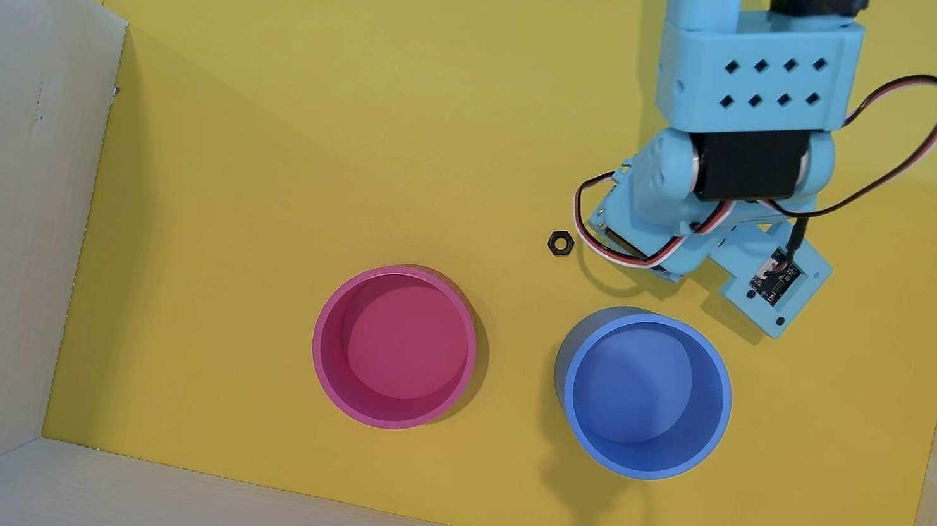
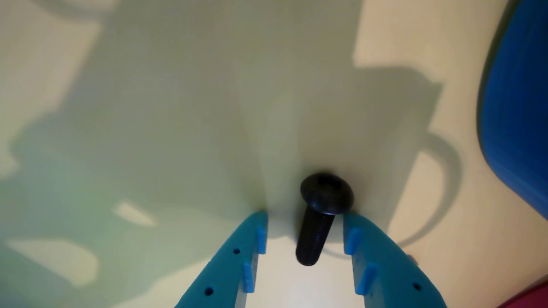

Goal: Pick up the bolt and place it in the pink box

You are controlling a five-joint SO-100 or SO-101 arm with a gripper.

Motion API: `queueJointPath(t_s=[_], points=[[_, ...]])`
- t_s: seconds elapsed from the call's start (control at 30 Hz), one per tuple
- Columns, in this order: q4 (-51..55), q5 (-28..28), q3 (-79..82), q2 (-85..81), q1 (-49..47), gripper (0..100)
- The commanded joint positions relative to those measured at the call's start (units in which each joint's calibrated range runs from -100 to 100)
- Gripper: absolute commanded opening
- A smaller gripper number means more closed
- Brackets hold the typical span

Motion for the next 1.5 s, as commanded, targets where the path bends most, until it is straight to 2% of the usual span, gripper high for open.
queueJointPath(t_s=[0.0, 0.2, 0.3, 0.63, 0.93, 1.17, 1.33, 1.47], points=[[-0.51, -0.27, -1.94, 1.04, 0.35, 13], [-0.51, -0.27, -1.94, 2.64, 0.35, 12], [-0.51, -0.27, -1.94, 2.64, 0.35, 0], [0.18, 0.14, -1.94, 1.37, 1.31, 1], [0.52, 0.25, -1.85, -13.53, 5.21, 1], [0.35, 0.3, -1.94, -24.22, 13.52, 1], [-2.22, 0.41, -2.75, -23.63, 19.48, 1], [-7.03, 3.79, -5.02, -21.27, 21.69, 1]])
